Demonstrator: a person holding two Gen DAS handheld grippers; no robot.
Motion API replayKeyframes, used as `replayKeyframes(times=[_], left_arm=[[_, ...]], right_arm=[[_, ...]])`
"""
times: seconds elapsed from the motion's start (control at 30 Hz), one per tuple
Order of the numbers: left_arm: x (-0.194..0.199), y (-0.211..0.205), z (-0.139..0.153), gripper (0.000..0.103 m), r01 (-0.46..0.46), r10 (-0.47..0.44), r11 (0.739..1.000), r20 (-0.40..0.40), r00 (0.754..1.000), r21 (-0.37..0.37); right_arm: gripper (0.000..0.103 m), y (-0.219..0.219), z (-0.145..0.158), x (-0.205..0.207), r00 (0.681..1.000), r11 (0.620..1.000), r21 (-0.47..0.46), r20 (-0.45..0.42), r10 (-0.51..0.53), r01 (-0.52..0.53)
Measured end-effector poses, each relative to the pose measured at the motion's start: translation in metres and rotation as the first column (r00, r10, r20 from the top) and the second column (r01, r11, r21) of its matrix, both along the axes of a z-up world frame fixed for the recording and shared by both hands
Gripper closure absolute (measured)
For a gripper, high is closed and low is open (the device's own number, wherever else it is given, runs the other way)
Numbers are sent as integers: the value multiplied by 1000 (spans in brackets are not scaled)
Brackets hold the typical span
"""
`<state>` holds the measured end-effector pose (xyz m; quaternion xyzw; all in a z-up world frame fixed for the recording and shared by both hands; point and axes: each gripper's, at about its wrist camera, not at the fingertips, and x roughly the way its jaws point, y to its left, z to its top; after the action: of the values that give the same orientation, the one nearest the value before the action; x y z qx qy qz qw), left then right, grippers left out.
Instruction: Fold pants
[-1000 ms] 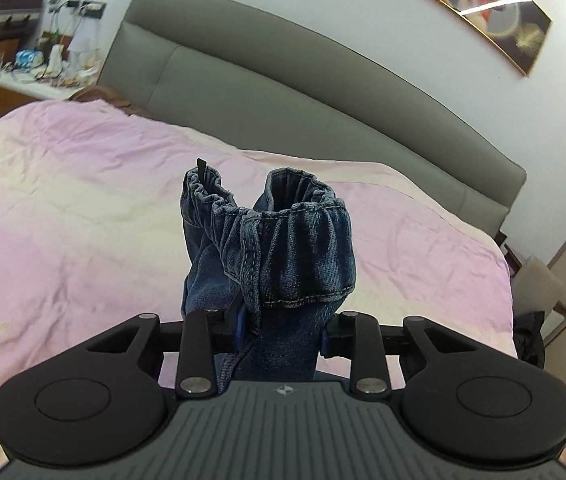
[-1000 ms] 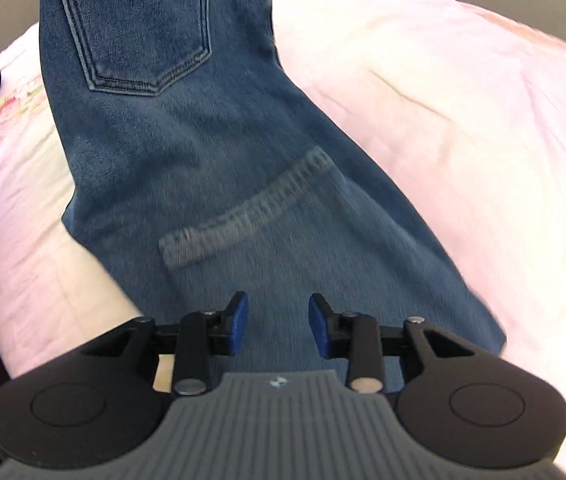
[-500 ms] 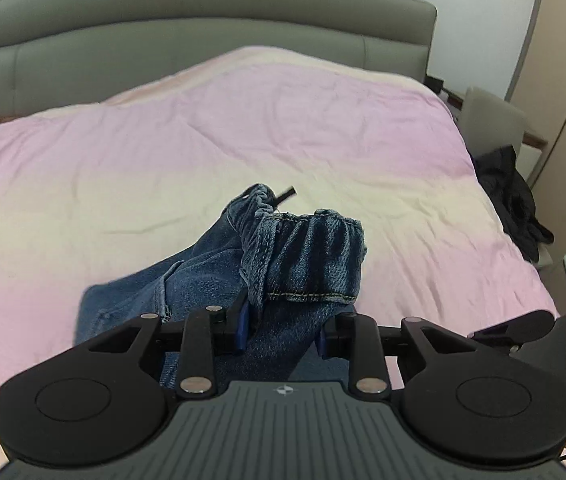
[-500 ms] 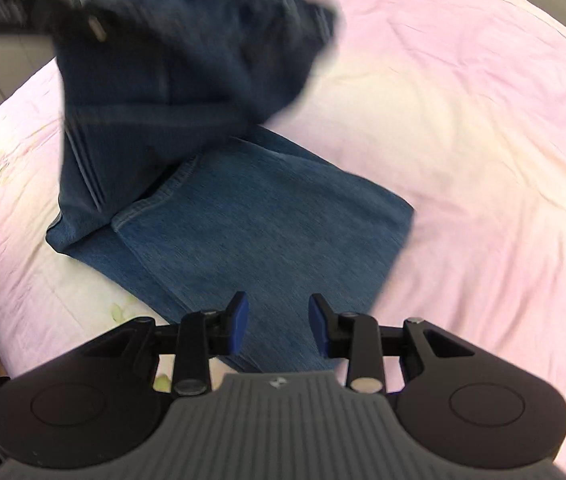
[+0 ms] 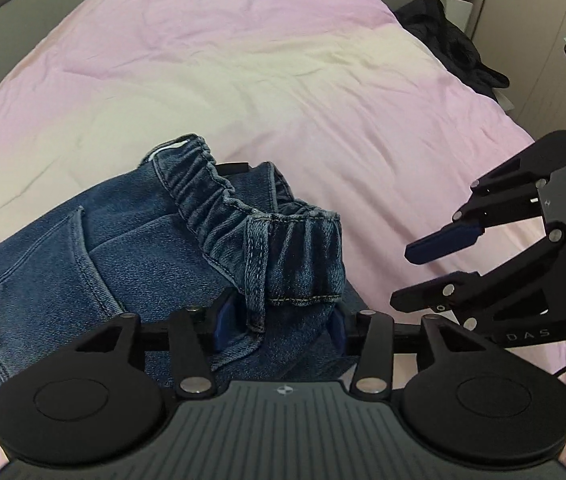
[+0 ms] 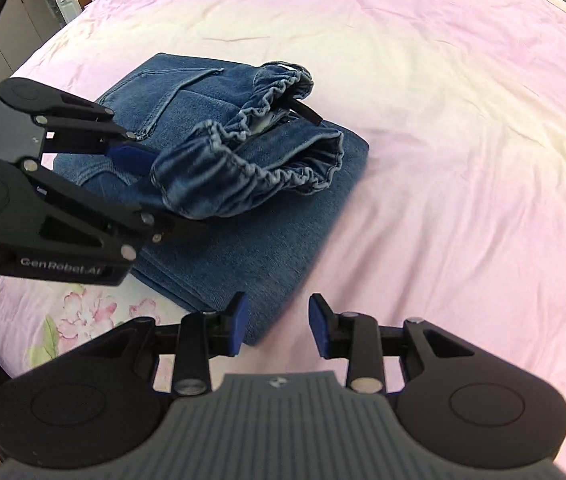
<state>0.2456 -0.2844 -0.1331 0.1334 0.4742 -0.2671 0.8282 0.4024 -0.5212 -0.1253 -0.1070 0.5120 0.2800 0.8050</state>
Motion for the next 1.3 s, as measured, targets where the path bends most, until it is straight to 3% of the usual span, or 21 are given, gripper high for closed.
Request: replayKeyframes(times=[0.1, 0.17, 0.33, 0.47, 0.6, 0.67, 0.8, 0.97, 1.07, 1.1, 1.13, 1.2, 1.23, 1.3], left_arm=[[-1, 13, 11, 32, 24, -28, 996, -50, 998, -90], [-3, 25, 20, 32, 25, -35, 989, -70, 997, -145], [-15, 62, 39, 31, 9, -10, 994, -8, 1000, -109], [-23, 99, 43, 31, -29, 30, 999, 44, 999, -28], [-31, 144, 34, 31, -92, 91, 995, 30, 995, 23], [-36, 168, 24, 30, -131, 130, 990, 21, 991, 44], [-46, 207, 4, 30, -195, 197, 980, -38, 980, 38], [-53, 225, -24, 30, -218, 222, 975, -87, 971, 50], [-52, 227, -34, 30, -222, 225, 974, -87, 970, 48], [-51, 226, -37, 30, -230, 233, 972, -79, 969, 51], [-49, 226, -39, 32, -239, 243, 969, -71, 967, 61], [-46, 227, -41, 50, -248, 253, 966, -64, 965, 73], [-47, 228, -41, 55, -251, 255, 966, -61, 965, 71], [-47, 233, -38, 67, -275, 278, 960, -57, 959, 62]], right_arm=[[73, 2, 9, -4, 1000, 1000, -23, 11, 0, 0], [72, 2, 18, -7, 1000, 1000, -29, 22, -5, 6], [72, 10, 40, -6, 999, 999, 15, 31, -43, 42], [72, 28, 54, 3, 997, 995, 78, 22, -70, 68], [71, 51, 51, 25, 992, 984, 132, -7, -122, 122], [65, 60, 52, 39, 987, 975, 156, -25, -157, 159], [64, 80, 37, 69, 973, 965, 124, -53, -226, 231], [64, 88, 15, 91, 950, 951, 61, -91, -297, 303], [57, 85, 8, 92, 936, 939, 43, -105, -336, 342], [58, 83, 7, 92, 931, 934, 58, -118, -344, 352], [71, 82, 7, 91, 928, 930, 79, -135, -348, 360], [73, 83, 11, 90, 923, 923, 89, -138, -360, 373], [89, 87, 15, 88, 931, 931, 73, -109, -349, 358], [98, 97, 32, 82, 951, 951, 45, -36, -306, 307]])
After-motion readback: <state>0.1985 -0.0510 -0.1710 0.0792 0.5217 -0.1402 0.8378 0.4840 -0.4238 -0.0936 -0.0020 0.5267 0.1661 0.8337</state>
